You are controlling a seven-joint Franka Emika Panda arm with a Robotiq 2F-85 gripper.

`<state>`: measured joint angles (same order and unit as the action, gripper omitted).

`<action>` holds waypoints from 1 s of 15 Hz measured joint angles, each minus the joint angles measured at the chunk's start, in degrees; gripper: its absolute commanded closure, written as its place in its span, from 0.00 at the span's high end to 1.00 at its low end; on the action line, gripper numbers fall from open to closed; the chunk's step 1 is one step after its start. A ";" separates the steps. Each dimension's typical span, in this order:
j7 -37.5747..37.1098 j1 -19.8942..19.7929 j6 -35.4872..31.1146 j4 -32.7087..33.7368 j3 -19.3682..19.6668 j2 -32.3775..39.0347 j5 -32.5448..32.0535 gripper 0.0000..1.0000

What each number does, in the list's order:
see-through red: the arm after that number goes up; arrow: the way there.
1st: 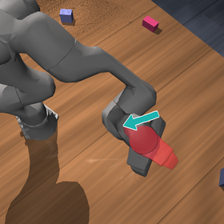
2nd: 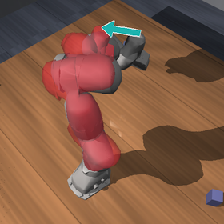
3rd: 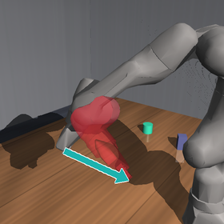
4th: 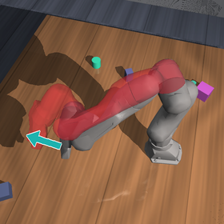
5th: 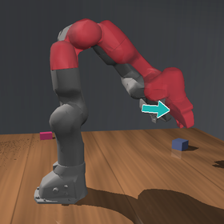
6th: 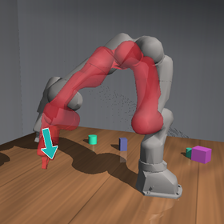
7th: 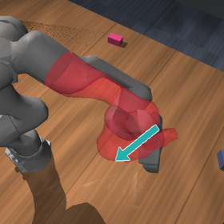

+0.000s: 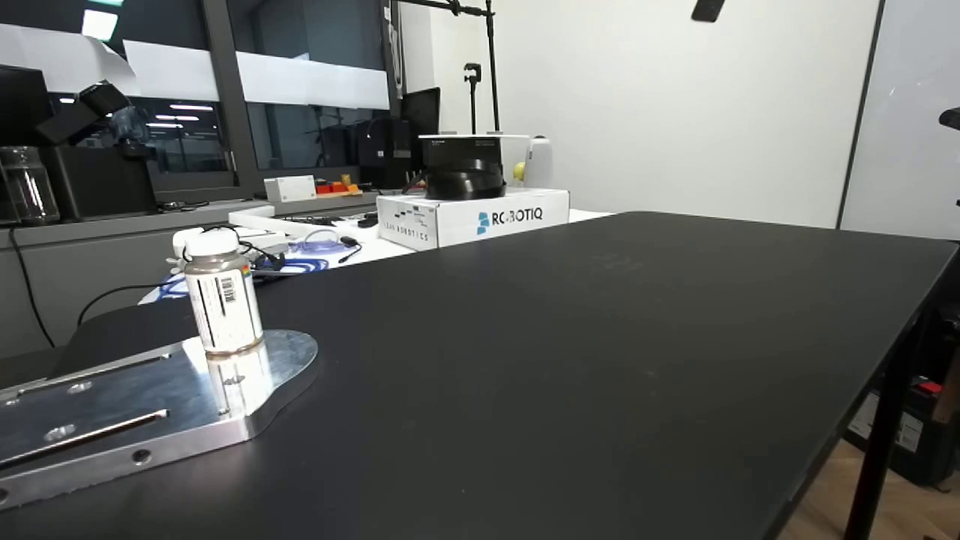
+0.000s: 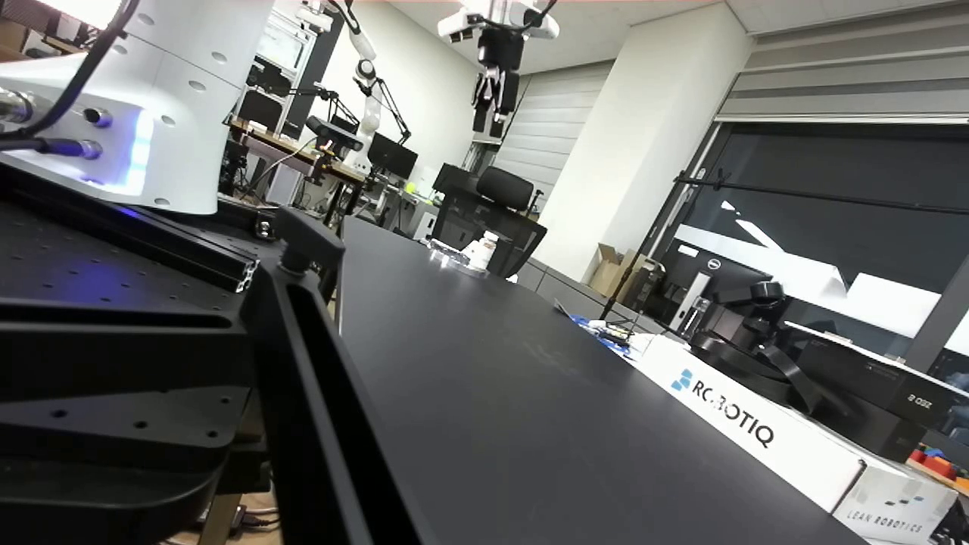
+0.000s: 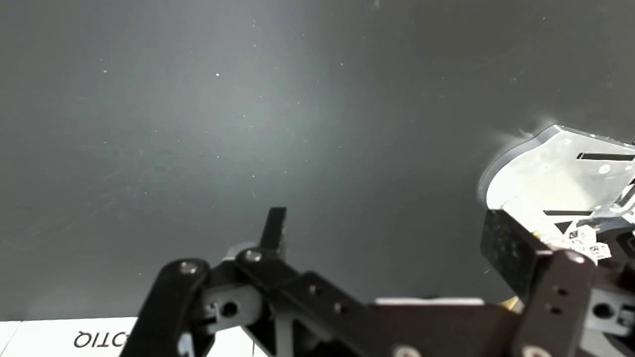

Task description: Put the bottle at the middle front edge of the table

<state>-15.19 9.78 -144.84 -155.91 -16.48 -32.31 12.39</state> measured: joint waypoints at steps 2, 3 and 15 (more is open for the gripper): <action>-1.16 -0.68 -4.17 2.96 -1.39 6.72 -0.69 1.00; -2.31 -1.06 -5.97 4.99 -2.26 10.30 -1.69 1.00; -27.35 1.51 -4.89 38.49 -9.43 42.97 -30.33 1.00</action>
<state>-42.54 11.29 -149.73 -117.42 -25.91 10.67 -17.94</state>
